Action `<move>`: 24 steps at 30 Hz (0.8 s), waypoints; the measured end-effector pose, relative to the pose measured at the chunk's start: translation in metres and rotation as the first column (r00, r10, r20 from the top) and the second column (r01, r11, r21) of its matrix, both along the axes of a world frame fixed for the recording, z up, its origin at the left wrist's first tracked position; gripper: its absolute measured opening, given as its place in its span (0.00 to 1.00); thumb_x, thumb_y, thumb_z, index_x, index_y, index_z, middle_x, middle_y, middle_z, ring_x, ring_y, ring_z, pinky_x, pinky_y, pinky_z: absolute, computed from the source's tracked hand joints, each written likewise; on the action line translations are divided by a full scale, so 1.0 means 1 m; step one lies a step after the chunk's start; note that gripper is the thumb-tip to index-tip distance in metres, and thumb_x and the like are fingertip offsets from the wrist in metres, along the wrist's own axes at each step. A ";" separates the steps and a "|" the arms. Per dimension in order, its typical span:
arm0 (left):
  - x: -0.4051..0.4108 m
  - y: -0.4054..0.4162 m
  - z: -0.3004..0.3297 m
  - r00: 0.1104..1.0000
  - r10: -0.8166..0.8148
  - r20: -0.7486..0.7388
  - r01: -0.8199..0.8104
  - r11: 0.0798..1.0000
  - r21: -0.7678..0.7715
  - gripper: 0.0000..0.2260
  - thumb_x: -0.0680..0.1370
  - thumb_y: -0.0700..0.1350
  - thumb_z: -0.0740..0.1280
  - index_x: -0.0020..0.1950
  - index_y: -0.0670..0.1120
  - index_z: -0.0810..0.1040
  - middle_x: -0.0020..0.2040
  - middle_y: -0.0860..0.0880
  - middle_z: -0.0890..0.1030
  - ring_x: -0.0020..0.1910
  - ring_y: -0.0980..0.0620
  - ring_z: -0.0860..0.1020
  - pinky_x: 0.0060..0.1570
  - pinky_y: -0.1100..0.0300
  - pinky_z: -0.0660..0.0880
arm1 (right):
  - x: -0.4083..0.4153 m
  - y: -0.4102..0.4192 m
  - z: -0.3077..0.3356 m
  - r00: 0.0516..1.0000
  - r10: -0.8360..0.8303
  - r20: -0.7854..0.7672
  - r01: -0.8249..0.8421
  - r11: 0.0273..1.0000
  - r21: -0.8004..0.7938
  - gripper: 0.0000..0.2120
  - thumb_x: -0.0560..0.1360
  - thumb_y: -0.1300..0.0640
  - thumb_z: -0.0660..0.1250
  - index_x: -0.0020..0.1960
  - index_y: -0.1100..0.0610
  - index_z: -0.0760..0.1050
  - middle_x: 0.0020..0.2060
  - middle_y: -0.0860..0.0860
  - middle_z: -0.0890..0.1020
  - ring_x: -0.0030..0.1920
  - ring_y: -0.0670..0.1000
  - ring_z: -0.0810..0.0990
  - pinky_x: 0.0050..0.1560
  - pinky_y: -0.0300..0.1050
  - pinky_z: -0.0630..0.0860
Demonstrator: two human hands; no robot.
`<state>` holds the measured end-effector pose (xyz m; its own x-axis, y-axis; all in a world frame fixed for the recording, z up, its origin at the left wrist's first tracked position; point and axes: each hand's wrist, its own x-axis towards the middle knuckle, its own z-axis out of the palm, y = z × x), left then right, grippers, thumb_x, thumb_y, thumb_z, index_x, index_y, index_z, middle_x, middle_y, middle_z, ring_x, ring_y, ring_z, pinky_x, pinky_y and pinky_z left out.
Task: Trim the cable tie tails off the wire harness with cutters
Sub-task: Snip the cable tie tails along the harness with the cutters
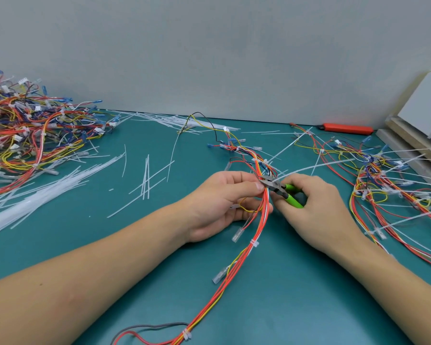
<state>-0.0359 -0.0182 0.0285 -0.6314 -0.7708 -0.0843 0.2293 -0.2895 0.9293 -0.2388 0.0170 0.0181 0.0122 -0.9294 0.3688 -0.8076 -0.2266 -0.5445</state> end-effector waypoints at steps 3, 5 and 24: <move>-0.001 0.000 0.000 1.000 -0.002 -0.001 0.002 1.000 0.001 0.05 0.82 0.37 0.64 0.50 0.44 0.79 0.38 0.49 0.83 0.39 0.51 0.84 0.43 0.61 0.80 | 0.002 0.001 0.002 1.000 0.006 -0.014 -0.006 1.000 -0.013 0.11 0.72 0.58 0.73 0.50 0.43 0.82 0.45 0.34 0.81 0.53 0.48 0.76 0.52 0.42 0.70; -0.001 0.000 0.000 1.000 0.003 -0.002 -0.003 1.000 0.003 0.04 0.82 0.37 0.64 0.50 0.43 0.78 0.38 0.49 0.83 0.39 0.50 0.84 0.43 0.61 0.80 | 0.002 0.001 0.002 1.000 0.004 -0.013 -0.004 1.000 -0.022 0.13 0.72 0.58 0.74 0.52 0.43 0.82 0.46 0.33 0.80 0.55 0.48 0.77 0.54 0.42 0.69; 0.000 0.000 -0.001 1.000 -0.001 0.000 0.001 1.000 -0.005 0.06 0.81 0.38 0.65 0.47 0.45 0.80 0.38 0.49 0.83 0.39 0.50 0.84 0.43 0.60 0.79 | -0.002 -0.002 -0.004 0.999 -0.010 0.045 0.010 1.000 -0.001 0.09 0.73 0.51 0.72 0.36 0.50 0.76 0.27 0.48 0.74 0.30 0.50 0.70 0.33 0.50 0.70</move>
<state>-0.0361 -0.0184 0.0275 -0.6325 -0.7704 -0.0802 0.2293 -0.2851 0.9306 -0.2404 0.0152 0.0139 -0.0138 -0.9291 0.3697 -0.7844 -0.2192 -0.5802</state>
